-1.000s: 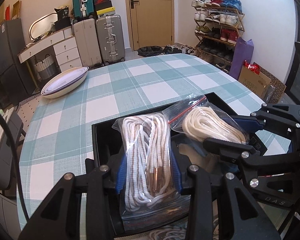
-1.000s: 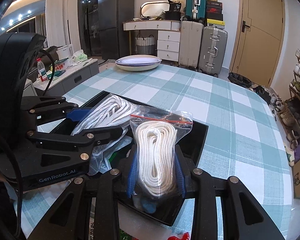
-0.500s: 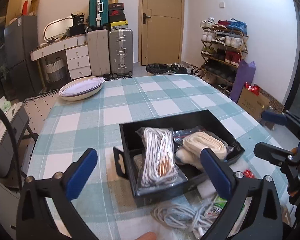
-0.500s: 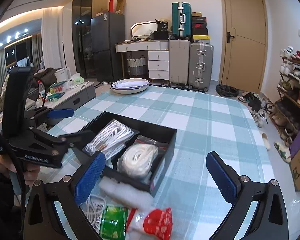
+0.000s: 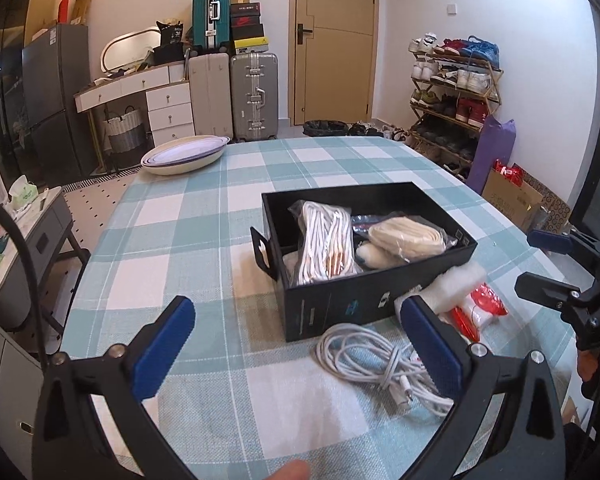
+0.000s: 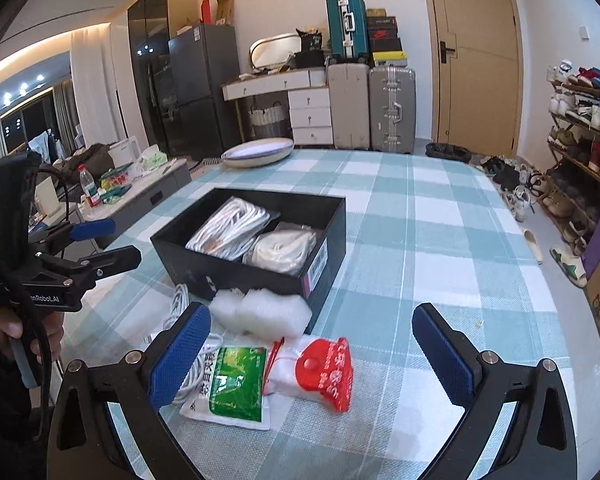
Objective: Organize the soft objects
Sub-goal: 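Open both grippers and withdraw them toward the loose items beside the box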
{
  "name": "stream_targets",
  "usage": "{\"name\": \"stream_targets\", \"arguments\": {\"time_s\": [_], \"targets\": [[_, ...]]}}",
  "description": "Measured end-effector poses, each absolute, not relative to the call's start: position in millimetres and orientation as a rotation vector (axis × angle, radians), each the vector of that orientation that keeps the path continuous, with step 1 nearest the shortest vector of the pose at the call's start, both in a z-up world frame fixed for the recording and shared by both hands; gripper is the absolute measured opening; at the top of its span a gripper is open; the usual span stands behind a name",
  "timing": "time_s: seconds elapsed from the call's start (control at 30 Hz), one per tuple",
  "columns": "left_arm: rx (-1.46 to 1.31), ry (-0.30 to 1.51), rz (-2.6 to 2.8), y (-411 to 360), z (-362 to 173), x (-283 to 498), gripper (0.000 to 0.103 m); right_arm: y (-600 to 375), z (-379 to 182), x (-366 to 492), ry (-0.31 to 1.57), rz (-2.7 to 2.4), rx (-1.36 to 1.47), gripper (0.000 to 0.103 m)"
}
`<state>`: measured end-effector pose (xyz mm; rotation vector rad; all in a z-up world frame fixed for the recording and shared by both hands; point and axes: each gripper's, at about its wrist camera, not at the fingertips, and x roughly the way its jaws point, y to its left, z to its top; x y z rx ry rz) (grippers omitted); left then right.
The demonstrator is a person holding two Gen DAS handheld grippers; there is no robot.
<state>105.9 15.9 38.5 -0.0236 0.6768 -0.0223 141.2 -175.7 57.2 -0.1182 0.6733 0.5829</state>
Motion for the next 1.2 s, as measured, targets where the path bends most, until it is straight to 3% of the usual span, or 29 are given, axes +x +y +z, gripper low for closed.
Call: {"name": "stream_targets", "arguments": {"time_s": [1.2], "targets": [[-0.088, 0.910, -0.098, -15.0, -12.6, 120.7, 0.103, -167.9, 10.4, 154.9, 0.878, 0.577, -0.187, 0.103]]}}
